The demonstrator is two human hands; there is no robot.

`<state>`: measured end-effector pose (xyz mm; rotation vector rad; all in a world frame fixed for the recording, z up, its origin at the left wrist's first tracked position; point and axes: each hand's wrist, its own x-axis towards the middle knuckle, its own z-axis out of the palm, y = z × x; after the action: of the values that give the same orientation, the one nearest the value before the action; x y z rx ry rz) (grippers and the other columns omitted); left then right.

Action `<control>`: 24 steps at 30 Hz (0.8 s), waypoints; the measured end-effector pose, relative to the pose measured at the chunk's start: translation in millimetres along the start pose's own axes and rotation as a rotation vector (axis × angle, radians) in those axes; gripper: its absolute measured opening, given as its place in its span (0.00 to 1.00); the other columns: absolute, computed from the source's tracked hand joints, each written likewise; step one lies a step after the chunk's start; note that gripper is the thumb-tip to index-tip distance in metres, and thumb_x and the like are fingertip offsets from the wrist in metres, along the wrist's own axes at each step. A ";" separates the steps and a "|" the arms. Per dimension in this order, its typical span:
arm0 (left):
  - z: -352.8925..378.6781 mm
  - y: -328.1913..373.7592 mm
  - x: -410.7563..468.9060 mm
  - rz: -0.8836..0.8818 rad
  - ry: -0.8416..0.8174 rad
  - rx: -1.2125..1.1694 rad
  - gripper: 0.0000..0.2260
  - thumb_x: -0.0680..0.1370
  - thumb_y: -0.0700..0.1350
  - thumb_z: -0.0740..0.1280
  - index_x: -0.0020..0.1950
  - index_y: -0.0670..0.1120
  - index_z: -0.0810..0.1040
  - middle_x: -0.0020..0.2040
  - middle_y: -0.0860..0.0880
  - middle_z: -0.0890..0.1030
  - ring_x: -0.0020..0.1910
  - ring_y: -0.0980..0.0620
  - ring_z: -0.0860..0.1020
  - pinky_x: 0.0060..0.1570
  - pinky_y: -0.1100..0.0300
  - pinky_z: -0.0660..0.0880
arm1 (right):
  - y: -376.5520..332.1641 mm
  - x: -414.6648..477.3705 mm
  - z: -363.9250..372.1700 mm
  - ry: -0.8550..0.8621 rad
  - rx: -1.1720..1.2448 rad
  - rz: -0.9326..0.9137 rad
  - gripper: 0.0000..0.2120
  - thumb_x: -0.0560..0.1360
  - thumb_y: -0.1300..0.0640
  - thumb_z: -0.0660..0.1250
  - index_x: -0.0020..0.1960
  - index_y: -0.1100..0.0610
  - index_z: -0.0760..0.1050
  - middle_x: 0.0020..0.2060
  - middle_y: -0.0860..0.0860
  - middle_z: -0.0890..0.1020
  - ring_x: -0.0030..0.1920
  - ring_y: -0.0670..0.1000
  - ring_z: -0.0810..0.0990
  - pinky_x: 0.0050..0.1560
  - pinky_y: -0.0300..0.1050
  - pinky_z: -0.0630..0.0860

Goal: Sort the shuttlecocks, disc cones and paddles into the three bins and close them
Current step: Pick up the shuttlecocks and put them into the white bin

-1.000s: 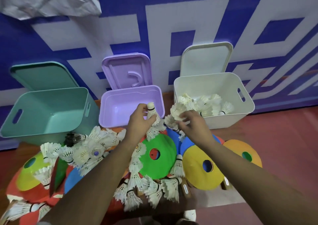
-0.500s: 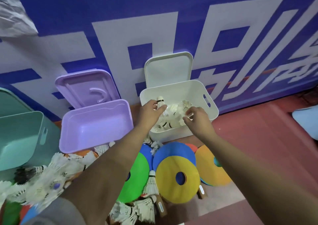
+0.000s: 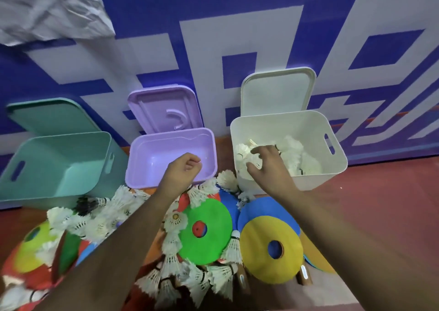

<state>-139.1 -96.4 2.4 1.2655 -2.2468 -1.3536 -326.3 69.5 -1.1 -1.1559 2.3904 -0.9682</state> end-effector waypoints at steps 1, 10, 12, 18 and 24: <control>-11.1 -10.8 -7.3 -0.018 0.008 0.020 0.03 0.77 0.43 0.68 0.50 0.46 0.79 0.47 0.48 0.80 0.43 0.56 0.76 0.46 0.67 0.72 | -11.2 -1.1 9.7 -0.030 0.013 -0.038 0.17 0.73 0.56 0.68 0.61 0.58 0.74 0.58 0.55 0.72 0.56 0.55 0.76 0.58 0.47 0.72; -62.4 -102.5 -50.6 -0.124 0.067 0.274 0.08 0.77 0.46 0.67 0.55 0.46 0.77 0.54 0.48 0.77 0.53 0.50 0.77 0.51 0.58 0.72 | -64.0 -26.0 115.8 -0.382 -0.078 -0.098 0.22 0.76 0.50 0.66 0.66 0.58 0.70 0.58 0.56 0.74 0.59 0.57 0.74 0.58 0.48 0.71; -61.4 -115.9 -53.6 -0.129 0.040 0.348 0.13 0.77 0.47 0.67 0.60 0.45 0.76 0.58 0.47 0.76 0.56 0.49 0.76 0.55 0.57 0.72 | -65.4 -30.6 136.2 -0.440 -0.094 -0.042 0.25 0.75 0.48 0.67 0.69 0.58 0.68 0.60 0.57 0.73 0.60 0.58 0.74 0.60 0.49 0.71; -53.8 -144.5 -52.0 -0.053 -0.094 0.627 0.22 0.75 0.52 0.66 0.69 0.51 0.71 0.57 0.43 0.76 0.60 0.43 0.72 0.61 0.52 0.68 | -62.4 -31.8 183.6 -0.398 -0.258 0.055 0.23 0.76 0.46 0.65 0.62 0.61 0.69 0.56 0.60 0.74 0.58 0.61 0.72 0.61 0.52 0.70; -46.3 -161.1 -38.7 0.066 -0.097 0.831 0.14 0.77 0.54 0.63 0.61 0.55 0.77 0.57 0.49 0.73 0.61 0.47 0.69 0.61 0.51 0.59 | -50.3 -17.1 214.1 -0.321 -0.428 0.054 0.15 0.75 0.48 0.60 0.51 0.60 0.73 0.50 0.56 0.77 0.54 0.59 0.73 0.60 0.53 0.64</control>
<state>0.4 -127.4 -93.5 1.3147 -3.0227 -0.4307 -172.3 -33.3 -121.0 -1.2633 2.4018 -0.2266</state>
